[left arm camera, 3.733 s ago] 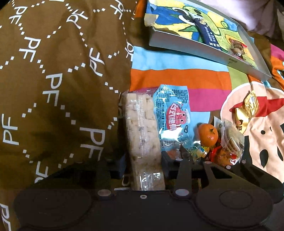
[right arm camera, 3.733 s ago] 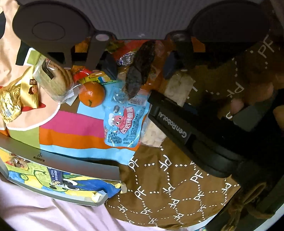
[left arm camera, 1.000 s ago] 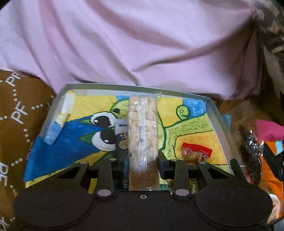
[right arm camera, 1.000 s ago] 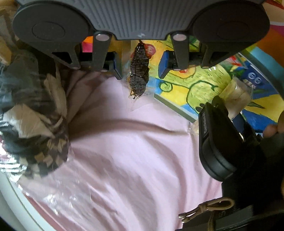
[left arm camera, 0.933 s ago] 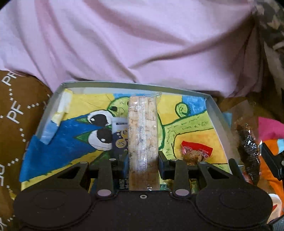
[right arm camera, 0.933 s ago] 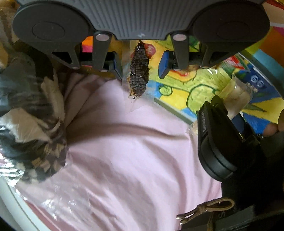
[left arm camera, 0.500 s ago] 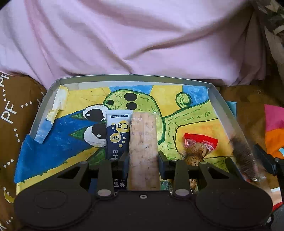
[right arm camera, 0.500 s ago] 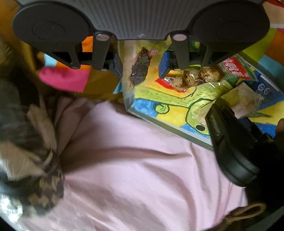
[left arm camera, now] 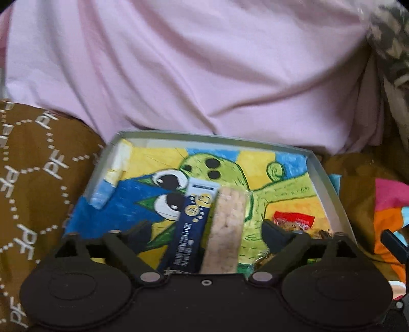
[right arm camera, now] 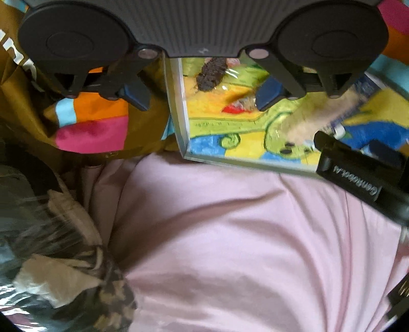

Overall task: Organize snacks
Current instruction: 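Lower the rice bar into the tray with the left tool while the right tool drops the strip, then pull both open tools back from the tray toward the snack pile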

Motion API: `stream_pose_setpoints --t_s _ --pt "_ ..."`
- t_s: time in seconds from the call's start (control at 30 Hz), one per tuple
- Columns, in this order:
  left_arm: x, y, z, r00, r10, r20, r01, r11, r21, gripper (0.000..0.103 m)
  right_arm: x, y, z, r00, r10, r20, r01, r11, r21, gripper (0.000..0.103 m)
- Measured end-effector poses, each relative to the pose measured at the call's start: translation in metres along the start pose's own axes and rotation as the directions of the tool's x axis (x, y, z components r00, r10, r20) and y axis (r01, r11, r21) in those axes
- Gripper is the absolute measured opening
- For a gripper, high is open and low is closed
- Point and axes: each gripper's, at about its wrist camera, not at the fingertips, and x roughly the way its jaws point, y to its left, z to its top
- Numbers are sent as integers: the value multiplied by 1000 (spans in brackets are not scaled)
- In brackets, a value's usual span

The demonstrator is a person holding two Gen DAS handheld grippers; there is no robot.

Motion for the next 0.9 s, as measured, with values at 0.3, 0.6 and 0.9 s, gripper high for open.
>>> stream_pose_setpoints --t_s 0.3,0.6,0.9 --pt "-56 11 -5 996 5 89 -5 1000 -3 102 -51 -6 18 995 -7 95 2 998 63 103" --pt "-113 31 -26 991 -6 133 17 996 -83 102 -107 -15 26 993 27 117 -48 982 184 103" --pt "-162 51 -60 987 56 149 -45 996 -75 102 -165 2 16 990 65 127 -86 981 171 103"
